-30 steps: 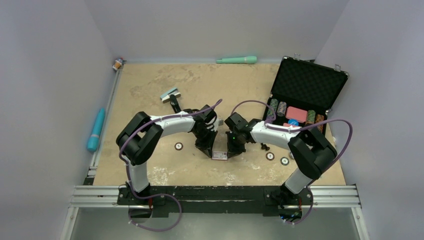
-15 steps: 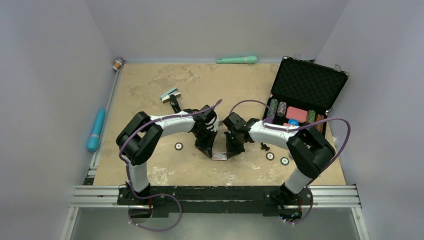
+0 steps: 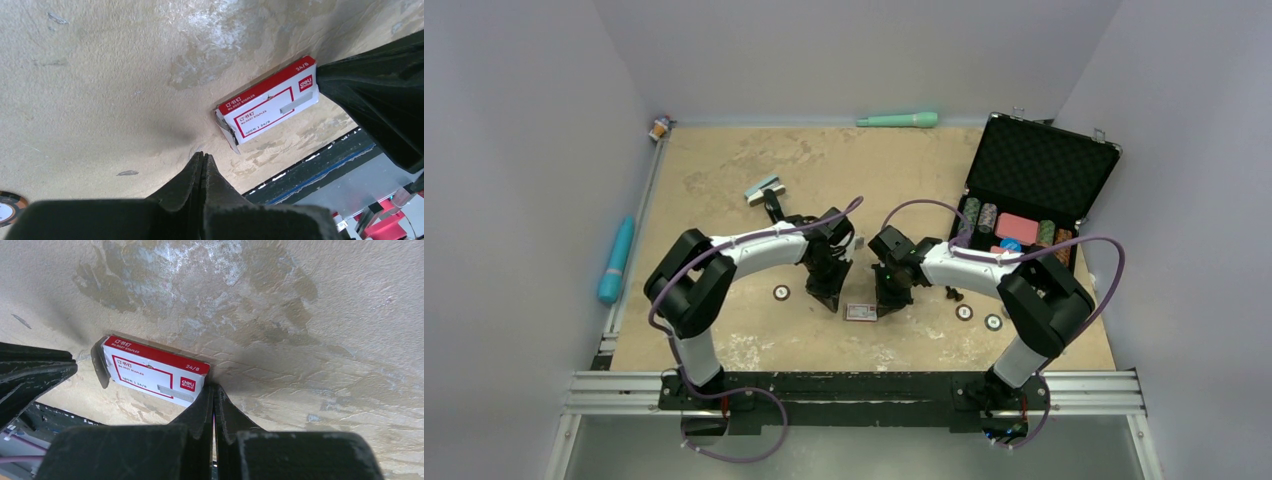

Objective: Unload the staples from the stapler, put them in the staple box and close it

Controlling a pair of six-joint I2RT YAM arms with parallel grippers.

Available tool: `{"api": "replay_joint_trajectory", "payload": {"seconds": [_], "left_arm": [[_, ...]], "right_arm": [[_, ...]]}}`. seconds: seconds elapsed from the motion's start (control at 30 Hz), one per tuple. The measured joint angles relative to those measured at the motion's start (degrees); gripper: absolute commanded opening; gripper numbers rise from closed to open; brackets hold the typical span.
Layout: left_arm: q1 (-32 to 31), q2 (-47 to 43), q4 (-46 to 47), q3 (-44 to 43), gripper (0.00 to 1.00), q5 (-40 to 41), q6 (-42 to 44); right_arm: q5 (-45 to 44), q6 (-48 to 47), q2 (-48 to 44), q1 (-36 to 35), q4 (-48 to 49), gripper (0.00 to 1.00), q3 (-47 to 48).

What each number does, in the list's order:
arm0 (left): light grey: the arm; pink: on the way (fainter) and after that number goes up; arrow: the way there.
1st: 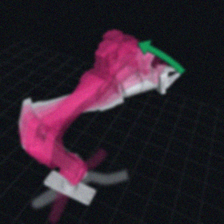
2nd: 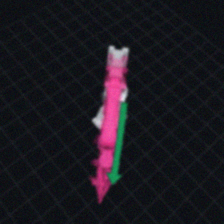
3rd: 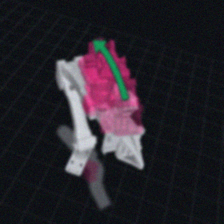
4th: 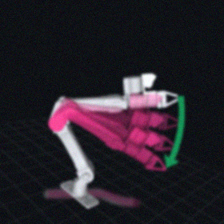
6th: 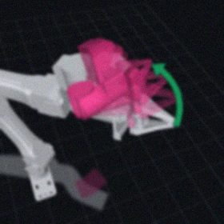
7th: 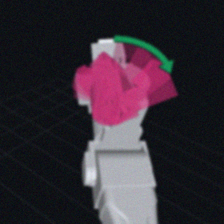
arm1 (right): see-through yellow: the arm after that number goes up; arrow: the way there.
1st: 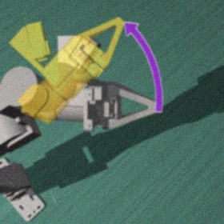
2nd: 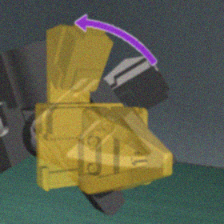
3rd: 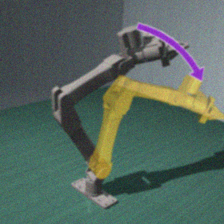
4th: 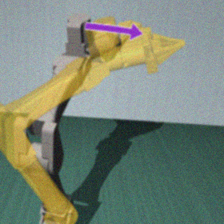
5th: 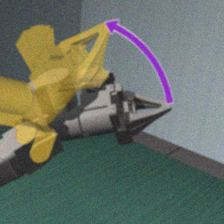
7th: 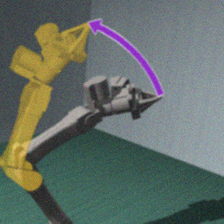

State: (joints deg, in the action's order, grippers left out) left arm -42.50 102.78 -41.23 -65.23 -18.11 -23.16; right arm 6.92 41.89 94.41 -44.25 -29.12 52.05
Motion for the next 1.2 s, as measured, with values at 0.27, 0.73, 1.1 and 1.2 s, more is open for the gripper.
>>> {"api": "replay_joint_trajectory", "payload": {"seconds": [0.27,0.73,1.1,1.2], "left_arm": [[0.1,3.9,0.6,-0.2,0.00,-2.1,-0.4],[0.3,6.4,2.9,-0.5,0.00,-9.8,-2.8],[0.4,6.1,2.8,-0.5,0.00,-9.6,-2.8],[0.4,4.8,2.0,-0.5,0.00,-7.0,-2.5]], "right_arm": [[0.0,0.0,0.0,0.0,0.0,0.00,0.0],[0.1,0.1,0.0,0.0,0.3,0.00,0.0],[-0.6,0.1,-1.7,-0.1,1.3,0.00,-1.6],[-1.5,-0.2,-2.8,-0.1,0.7,0.00,-1.6]]}}
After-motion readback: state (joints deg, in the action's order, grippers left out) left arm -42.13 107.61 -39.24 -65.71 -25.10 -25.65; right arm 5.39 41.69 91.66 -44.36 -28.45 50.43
